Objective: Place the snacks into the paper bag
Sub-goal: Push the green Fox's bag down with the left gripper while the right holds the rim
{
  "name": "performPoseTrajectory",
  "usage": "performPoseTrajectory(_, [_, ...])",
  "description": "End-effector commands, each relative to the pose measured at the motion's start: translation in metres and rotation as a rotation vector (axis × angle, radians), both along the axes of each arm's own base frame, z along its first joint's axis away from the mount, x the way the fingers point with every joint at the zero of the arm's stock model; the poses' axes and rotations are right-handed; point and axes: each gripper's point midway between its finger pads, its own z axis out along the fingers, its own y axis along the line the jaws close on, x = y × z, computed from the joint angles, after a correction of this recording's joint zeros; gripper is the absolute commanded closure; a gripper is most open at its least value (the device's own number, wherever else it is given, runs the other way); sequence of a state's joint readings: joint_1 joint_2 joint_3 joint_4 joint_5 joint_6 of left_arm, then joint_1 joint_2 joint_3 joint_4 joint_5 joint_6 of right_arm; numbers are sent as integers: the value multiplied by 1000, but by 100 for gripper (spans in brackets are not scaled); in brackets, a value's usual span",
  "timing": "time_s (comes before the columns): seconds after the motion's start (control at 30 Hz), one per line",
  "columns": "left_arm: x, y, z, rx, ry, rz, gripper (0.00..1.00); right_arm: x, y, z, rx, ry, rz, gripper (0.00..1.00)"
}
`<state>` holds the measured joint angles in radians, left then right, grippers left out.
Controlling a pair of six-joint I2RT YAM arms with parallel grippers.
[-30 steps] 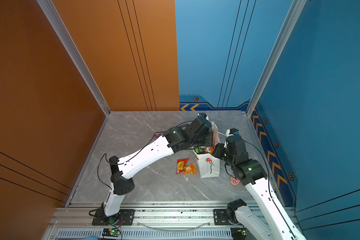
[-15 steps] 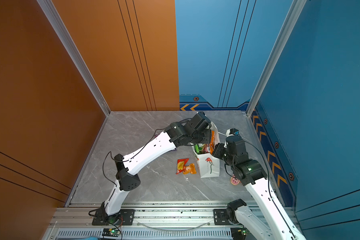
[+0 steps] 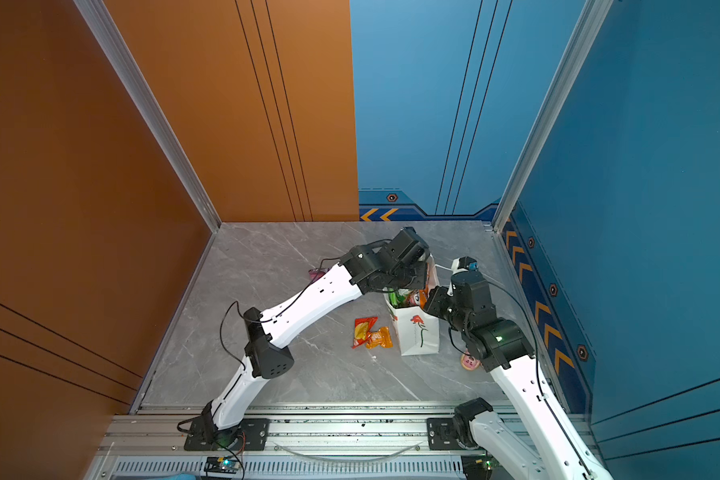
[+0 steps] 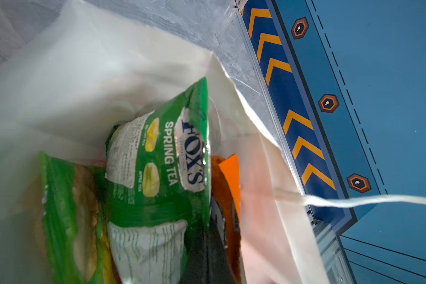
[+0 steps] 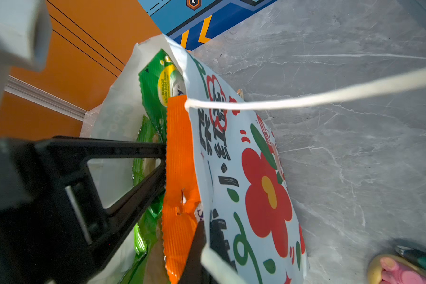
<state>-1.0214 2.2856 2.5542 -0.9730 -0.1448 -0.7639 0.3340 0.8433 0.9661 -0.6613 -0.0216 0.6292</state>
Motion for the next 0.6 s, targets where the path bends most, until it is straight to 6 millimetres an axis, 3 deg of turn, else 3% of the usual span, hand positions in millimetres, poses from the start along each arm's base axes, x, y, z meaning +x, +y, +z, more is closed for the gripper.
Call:
performPoseTrajectory(0.0, [11, 18, -4, 75, -35, 45, 100, 5, 6, 7, 20, -33, 16, 100])
performPoseTrajectory(0.23, [1, 3, -2, 32, -2, 1, 100, 6, 7, 10, 19, -36, 16, 100])
performPoseTrajectory(0.57, [-3, -9, -16, 9, 56, -36, 100, 5, 6, 7, 15, -32, 13, 100])
